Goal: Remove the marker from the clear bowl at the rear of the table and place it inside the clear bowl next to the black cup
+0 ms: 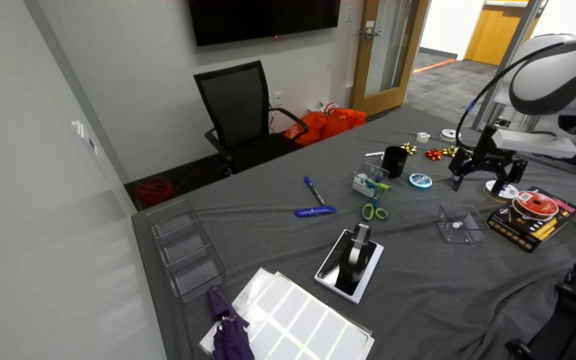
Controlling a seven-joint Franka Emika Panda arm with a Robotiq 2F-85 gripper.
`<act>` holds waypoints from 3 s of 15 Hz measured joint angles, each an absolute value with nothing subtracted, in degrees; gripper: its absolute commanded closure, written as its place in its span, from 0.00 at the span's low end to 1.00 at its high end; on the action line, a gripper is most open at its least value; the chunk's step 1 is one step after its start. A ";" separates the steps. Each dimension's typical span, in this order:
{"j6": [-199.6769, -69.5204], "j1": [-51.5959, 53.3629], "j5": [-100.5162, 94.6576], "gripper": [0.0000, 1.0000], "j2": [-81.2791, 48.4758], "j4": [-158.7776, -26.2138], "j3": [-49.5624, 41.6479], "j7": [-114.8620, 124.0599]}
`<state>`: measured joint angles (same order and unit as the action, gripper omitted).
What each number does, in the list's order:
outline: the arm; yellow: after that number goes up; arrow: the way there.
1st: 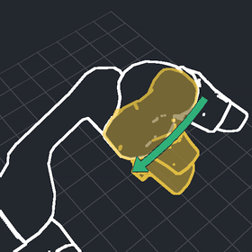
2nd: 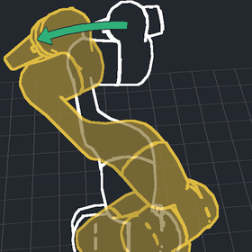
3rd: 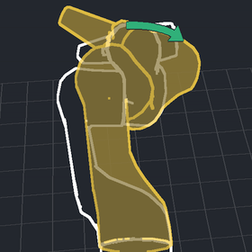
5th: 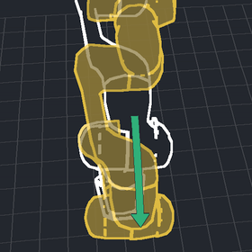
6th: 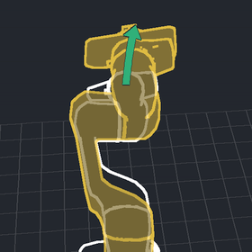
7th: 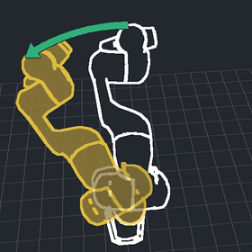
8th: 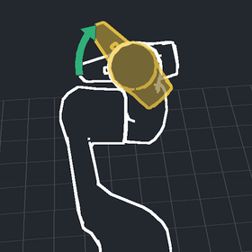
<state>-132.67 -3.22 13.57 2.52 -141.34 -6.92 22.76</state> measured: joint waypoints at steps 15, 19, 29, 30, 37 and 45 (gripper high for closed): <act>-137.37 -6.28 26.15 0.00 -4.42 -141.42 -8.71 26.56; -141.12 -6.20 28.26 0.00 -7.47 -141.42 -8.64 32.11; -149.12 -5.80 28.86 0.45 -15.49 -141.41 -7.91 39.95; -149.52 -5.80 28.86 0.45 -15.94 -141.40 -7.88 40.10; -153.73 -5.79 28.86 0.99 -18.86 -141.39 -7.64 40.34; -155.21 -5.47 28.84 0.96 -19.74 -141.22 -7.53 42.01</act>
